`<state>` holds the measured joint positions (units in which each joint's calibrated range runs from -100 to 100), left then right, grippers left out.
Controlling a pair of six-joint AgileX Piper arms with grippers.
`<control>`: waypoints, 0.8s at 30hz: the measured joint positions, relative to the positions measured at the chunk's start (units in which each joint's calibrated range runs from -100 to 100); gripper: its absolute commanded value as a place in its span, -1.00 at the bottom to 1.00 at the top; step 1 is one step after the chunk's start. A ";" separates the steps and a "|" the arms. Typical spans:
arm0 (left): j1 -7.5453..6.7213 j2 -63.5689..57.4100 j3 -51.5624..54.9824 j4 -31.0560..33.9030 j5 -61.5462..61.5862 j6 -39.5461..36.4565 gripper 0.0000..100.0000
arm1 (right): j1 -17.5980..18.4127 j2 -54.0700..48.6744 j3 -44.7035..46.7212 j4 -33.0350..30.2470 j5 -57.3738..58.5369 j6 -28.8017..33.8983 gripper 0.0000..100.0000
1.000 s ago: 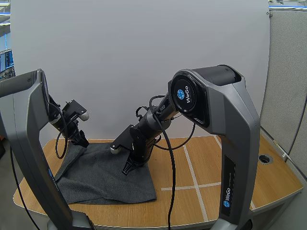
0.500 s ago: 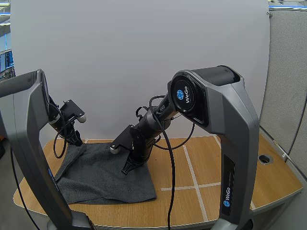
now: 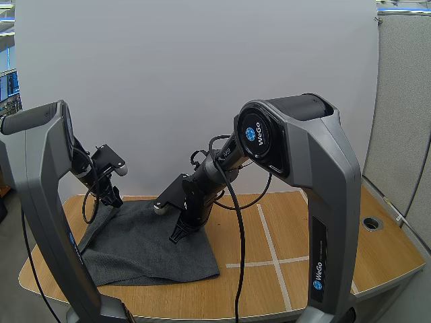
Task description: Fold the towel
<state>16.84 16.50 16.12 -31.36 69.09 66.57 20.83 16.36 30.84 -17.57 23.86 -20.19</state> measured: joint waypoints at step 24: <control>-0.18 0.00 -0.09 0.42 -1.17 -0.43 0.50 | 0.00 -4.22 0.86 0.04 8.18 -0.44 -1.00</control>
<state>16.66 16.50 16.03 -30.93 67.92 66.14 20.83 12.14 31.69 -17.54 32.04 -20.63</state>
